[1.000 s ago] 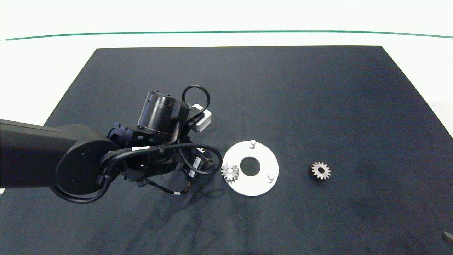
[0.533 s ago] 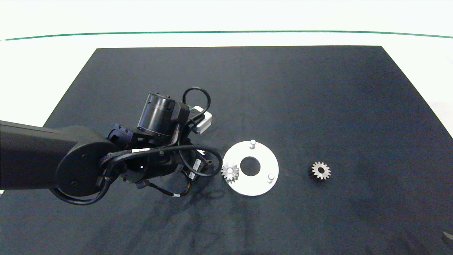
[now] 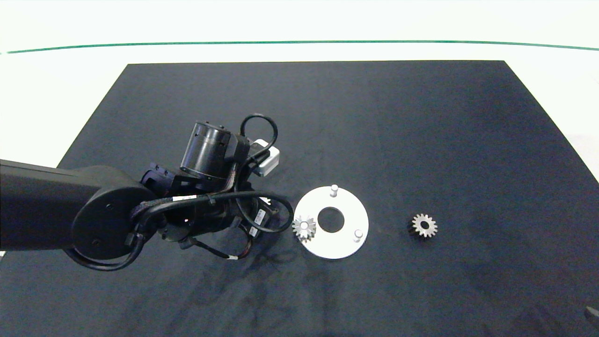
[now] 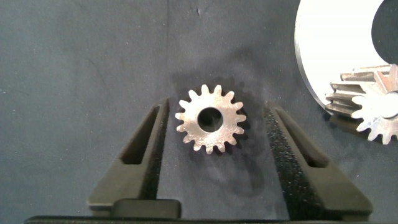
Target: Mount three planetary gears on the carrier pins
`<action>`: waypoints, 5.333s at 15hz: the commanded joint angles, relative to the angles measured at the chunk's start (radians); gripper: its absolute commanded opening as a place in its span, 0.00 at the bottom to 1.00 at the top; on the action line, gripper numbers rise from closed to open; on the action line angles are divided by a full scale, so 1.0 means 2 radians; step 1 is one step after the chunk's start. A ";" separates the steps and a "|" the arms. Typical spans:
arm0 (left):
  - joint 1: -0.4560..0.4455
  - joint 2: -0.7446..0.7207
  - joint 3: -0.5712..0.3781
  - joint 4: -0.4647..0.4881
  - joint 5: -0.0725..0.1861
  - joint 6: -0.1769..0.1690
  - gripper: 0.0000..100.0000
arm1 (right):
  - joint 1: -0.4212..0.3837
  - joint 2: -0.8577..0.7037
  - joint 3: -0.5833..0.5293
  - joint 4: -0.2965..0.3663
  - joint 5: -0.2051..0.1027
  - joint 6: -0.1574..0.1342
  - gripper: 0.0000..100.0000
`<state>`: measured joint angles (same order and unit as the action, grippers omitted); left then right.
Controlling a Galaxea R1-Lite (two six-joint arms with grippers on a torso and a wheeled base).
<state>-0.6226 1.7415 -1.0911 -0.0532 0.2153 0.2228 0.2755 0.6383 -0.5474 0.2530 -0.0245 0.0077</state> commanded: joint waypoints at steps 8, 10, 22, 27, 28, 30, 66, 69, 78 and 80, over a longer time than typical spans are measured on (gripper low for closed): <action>-0.002 0.001 0.005 -0.003 -0.001 0.000 0.39 | 0.000 0.000 0.000 0.001 0.000 0.000 1.00; -0.001 0.001 0.006 -0.007 0.000 0.001 0.36 | 0.000 0.000 0.001 0.001 0.000 0.001 1.00; -0.001 0.001 0.006 -0.007 0.000 0.001 0.12 | 0.000 -0.001 0.000 0.001 0.000 0.001 1.00; -0.002 0.000 0.008 -0.007 0.000 0.000 0.01 | 0.000 -0.002 0.000 0.001 0.000 0.001 1.00; -0.002 -0.001 0.010 -0.007 0.000 0.000 0.00 | 0.000 -0.002 -0.001 0.001 0.000 0.001 1.00; -0.002 -0.003 0.006 -0.011 0.000 -0.008 0.00 | 0.000 -0.002 0.000 0.001 0.000 0.001 1.00; -0.134 0.130 -0.261 0.105 0.083 0.016 0.00 | 0.002 -0.034 0.000 0.001 0.007 -0.002 1.00; -0.133 0.125 -0.264 0.105 0.083 0.021 0.00 | 0.002 -0.034 0.001 0.001 0.008 -0.002 1.00; -0.133 0.128 -0.261 0.104 0.083 0.021 0.00 | 0.002 -0.038 0.001 0.001 0.011 -0.002 1.00; -0.133 0.129 -0.259 0.103 0.083 0.019 0.00 | 0.002 -0.038 0.003 0.001 0.012 -0.002 1.00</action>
<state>-0.8885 1.9979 -1.6100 0.1523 0.3781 0.2602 0.2789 0.5628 -0.5434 0.2530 -0.0004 0.0032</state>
